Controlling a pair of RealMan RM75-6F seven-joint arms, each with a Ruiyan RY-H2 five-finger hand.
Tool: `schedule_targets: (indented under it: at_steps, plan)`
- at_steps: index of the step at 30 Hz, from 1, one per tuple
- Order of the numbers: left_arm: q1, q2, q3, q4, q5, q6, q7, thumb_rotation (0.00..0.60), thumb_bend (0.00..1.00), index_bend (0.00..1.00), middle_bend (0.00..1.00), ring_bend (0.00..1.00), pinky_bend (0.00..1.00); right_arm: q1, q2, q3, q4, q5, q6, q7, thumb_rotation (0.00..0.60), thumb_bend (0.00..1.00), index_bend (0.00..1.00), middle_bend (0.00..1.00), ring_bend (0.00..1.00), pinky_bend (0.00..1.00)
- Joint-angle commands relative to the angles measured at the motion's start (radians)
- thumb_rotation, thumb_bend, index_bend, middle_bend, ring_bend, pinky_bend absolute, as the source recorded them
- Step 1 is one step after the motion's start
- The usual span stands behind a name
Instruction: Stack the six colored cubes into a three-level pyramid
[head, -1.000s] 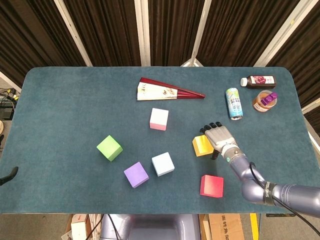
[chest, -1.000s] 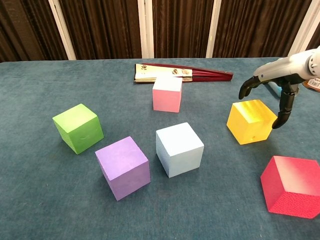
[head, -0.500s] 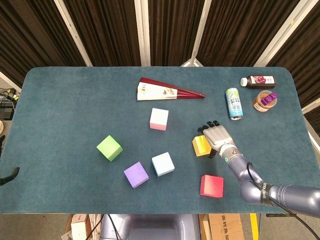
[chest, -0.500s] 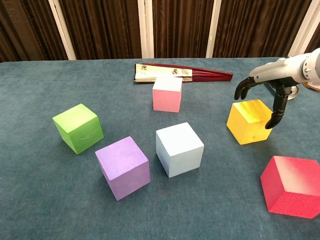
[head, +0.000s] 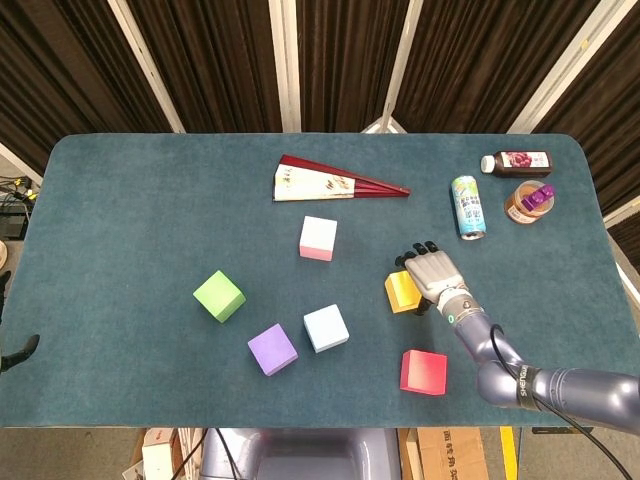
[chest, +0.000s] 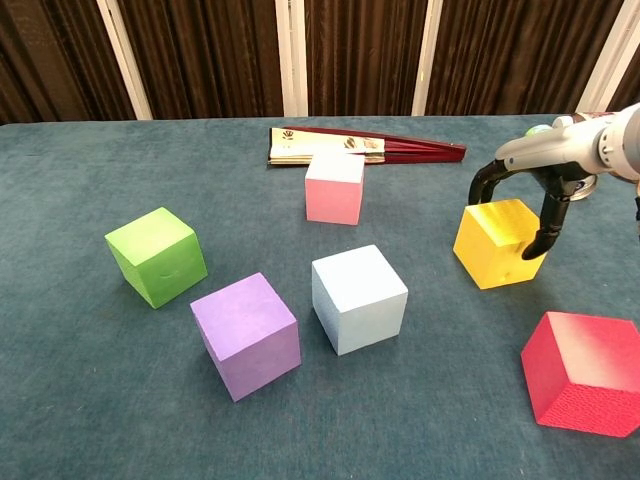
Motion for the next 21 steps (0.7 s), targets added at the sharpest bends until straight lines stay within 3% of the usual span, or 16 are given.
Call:
schedule_targets:
  at_steps: [1,13,21]
  plan:
    - [0.0,0.0,0.0,0.0,-0.001,0.0,0.001,0.6,0.28,0.06,0.0,0.0,0.0,0.0,-0.004,-0.002,0.006,-0.007,-0.002,0.002,0.6,0.29,0.23,0.22,0.06,0.0]
    - [-0.003,-0.002,0.003,-0.001,-0.002,-0.003,0.005,0.6,0.28,0.06,0.0,0.0,0.0,0.002,-0.009,-0.006,0.013,-0.02,-0.005,0.014,0.6,0.31,0.24,0.24,0.07,0.0]
    - [-0.006,-0.003,0.006,-0.002,-0.002,-0.01,0.007,0.6,0.28,0.07,0.0,0.0,0.0,0.004,-0.003,-0.009,0.006,-0.025,0.002,0.016,0.6,0.31,0.37,0.36,0.16,0.0]
